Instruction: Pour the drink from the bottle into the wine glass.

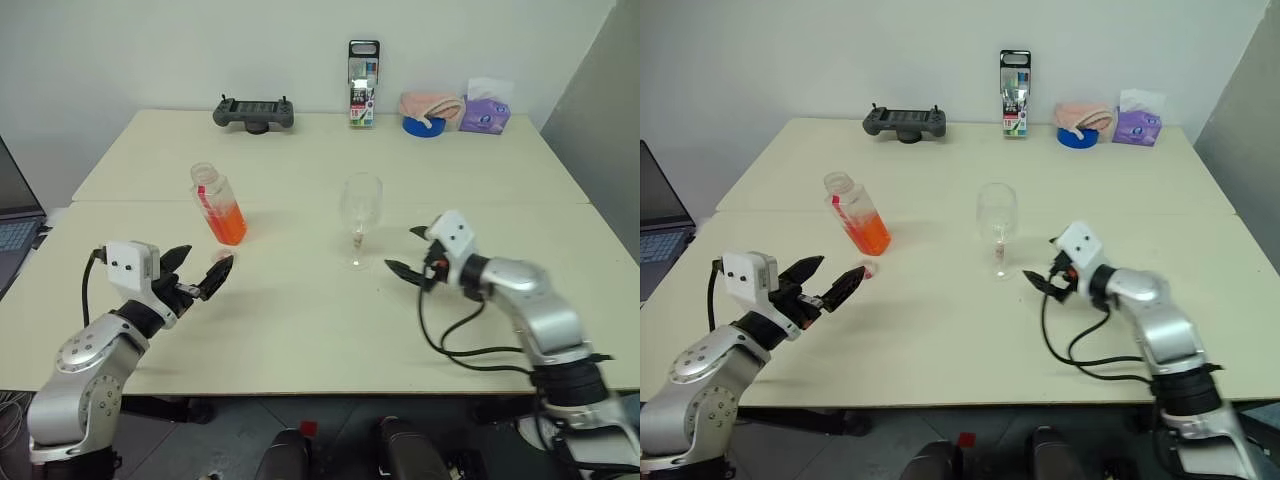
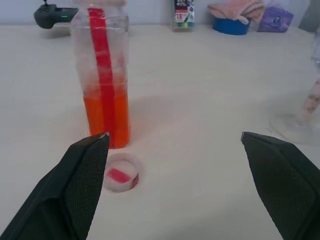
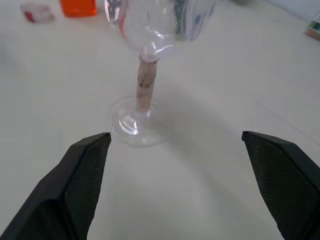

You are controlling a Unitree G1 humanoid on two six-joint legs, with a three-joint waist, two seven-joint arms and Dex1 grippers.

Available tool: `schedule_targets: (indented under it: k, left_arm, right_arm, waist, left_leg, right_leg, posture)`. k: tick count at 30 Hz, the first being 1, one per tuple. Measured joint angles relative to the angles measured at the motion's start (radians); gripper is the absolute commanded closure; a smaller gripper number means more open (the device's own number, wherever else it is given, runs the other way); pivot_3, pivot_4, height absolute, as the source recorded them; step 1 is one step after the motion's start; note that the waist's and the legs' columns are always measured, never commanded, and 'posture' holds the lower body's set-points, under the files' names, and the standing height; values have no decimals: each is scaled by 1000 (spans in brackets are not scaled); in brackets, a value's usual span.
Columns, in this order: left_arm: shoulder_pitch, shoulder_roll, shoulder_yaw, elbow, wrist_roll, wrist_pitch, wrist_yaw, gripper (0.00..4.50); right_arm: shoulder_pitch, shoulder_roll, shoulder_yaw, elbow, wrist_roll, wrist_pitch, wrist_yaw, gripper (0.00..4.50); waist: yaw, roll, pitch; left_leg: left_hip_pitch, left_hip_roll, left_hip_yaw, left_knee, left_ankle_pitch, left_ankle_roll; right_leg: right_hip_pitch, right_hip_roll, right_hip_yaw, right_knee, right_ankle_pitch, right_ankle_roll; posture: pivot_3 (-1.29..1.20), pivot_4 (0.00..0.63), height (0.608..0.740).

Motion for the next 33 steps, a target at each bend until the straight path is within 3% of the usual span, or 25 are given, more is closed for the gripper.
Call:
schedule_targets:
  k: [6,10,14,20,33]
  left_arm:
    - [-76,-18,-1,89,97,-122,44,0]
    - [-173,-1,-4,138,134,-159,53,0]
    - [-272,13,-15,227,139,-165,43,0]
    - [-374,8,-50,336,180,-213,47,0]
    - [-566,-19,-119,615,265,-333,45,0]
  right_arm:
    - [-135,-257,-135,-99,332,279,290,33]
    - [-384,-232,-219,-112,478,353,267,33]
    - [-499,-244,-181,-110,469,342,242,33]
    - [-494,-249,-129,-106,453,341,230,33]
    - [-458,-259,-109,-148,443,303,227,33]
  waist:
    - [-1,0,3]
    - [-8,0,3]
    - [1,-1,3]
    - [3,-1,4]
    - [2,-1,4]
  left_leg:
    - [0,1,-1,0,0,0]
    - [0,1,0,-1,0,0]
    - [-2,0,-1,-1,0,0]
    - [-13,-1,-1,3,0,-1]
    - [-15,-1,-1,8,0,-1]
  right_leg:
    - [0,1,-1,0,0,0]
    - [0,1,-1,1,0,1]
    - [-1,0,-2,-1,0,2]
    - [-11,-2,-1,0,2,3]
    - [-10,-1,-1,1,4,7]
  posture:
    - [0,150,740]
    - [0,150,740]
    - [0,150,740]
    - [0,150,740]
    - [0,150,740]
